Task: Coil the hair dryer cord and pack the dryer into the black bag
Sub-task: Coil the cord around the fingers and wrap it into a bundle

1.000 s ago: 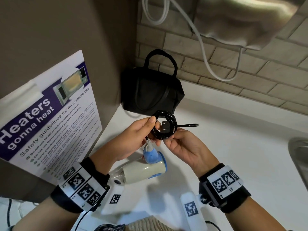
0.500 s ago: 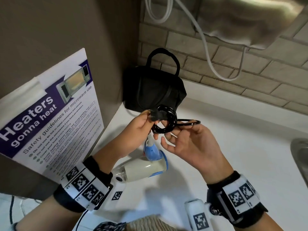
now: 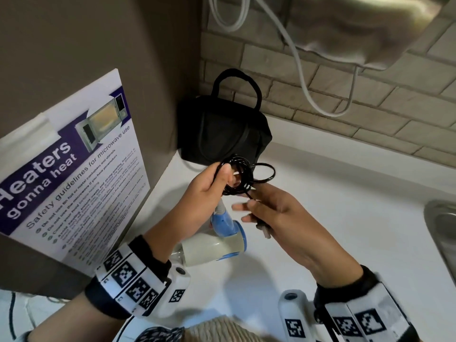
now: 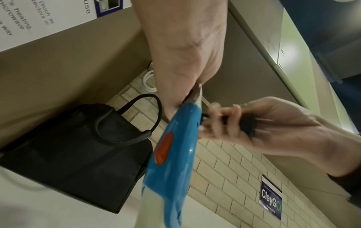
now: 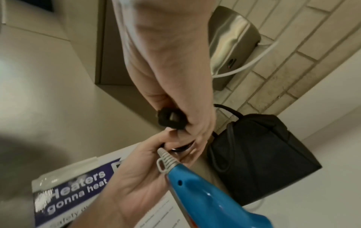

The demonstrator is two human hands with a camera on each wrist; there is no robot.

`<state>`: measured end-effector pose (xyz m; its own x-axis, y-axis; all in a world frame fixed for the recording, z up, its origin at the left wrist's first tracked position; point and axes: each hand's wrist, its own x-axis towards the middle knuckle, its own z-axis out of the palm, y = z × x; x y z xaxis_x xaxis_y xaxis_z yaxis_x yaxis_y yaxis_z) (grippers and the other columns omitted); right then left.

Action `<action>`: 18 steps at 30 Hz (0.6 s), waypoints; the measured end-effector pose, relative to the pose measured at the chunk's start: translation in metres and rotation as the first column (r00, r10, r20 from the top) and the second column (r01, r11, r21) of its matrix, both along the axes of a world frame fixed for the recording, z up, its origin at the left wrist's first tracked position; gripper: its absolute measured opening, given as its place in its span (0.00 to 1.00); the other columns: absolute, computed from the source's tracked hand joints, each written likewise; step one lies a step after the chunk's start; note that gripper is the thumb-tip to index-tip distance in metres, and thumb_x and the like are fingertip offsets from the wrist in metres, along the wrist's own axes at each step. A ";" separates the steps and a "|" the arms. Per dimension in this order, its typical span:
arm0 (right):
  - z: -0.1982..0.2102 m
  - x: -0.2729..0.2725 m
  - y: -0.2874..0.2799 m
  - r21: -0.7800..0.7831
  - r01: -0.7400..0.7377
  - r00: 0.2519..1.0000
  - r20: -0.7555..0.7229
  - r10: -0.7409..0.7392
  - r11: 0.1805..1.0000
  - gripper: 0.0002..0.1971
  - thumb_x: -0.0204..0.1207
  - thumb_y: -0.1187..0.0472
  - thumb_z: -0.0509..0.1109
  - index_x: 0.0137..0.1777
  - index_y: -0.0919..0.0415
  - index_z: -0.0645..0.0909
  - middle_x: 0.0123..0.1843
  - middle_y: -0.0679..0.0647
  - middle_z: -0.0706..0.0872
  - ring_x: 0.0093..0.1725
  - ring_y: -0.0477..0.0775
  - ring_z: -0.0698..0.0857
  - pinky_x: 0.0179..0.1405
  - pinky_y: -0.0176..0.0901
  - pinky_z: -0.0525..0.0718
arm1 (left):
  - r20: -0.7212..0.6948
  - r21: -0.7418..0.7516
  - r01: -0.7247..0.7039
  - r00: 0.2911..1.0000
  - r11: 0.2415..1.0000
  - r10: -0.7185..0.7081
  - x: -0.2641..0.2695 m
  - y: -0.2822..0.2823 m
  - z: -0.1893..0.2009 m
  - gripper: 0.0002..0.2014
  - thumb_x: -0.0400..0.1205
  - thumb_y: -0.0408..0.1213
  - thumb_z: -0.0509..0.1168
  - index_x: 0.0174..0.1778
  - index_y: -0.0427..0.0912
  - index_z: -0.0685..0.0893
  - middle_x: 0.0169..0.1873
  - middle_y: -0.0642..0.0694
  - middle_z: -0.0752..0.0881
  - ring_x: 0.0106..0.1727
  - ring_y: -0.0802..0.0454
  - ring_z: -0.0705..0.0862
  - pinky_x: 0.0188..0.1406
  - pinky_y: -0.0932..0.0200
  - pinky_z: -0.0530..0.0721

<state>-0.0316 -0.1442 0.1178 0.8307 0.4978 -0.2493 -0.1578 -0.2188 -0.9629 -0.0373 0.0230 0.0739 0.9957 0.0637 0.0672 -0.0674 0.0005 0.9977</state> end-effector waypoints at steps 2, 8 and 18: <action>-0.005 -0.003 -0.005 -0.090 -0.038 0.995 0.091 0.046 0.995 0.18 0.85 0.68 0.55 0.68 0.51 0.77 0.52 0.47 0.90 0.31 0.43 0.82 0.28 0.26 0.74 | -0.018 -0.061 0.007 1.000 0.998 -0.008 0.001 0.000 -0.001 0.17 0.85 0.54 0.54 0.53 0.49 0.83 0.53 0.49 0.88 0.60 0.55 0.84 0.68 0.48 0.78; -0.040 -0.001 -0.020 -0.269 0.072 0.972 0.236 -0.006 0.960 0.14 0.85 0.56 0.57 0.59 0.44 0.83 0.22 0.45 0.76 0.21 0.38 0.72 0.24 0.23 0.67 | -0.053 -0.132 -0.046 0.998 0.990 0.039 0.002 -0.004 0.000 0.18 0.87 0.48 0.52 0.60 0.44 0.83 0.57 0.44 0.89 0.62 0.51 0.86 0.68 0.45 0.80; -0.080 -0.007 -0.052 -0.491 0.053 0.931 0.339 0.135 0.869 0.14 0.85 0.53 0.54 0.55 0.36 0.80 0.25 0.53 0.66 0.27 0.53 0.67 0.30 0.44 0.69 | -0.059 -0.250 0.021 0.998 0.968 -0.037 0.005 0.006 0.007 0.19 0.89 0.41 0.49 0.50 0.43 0.87 0.58 0.37 0.89 0.63 0.41 0.86 0.72 0.42 0.75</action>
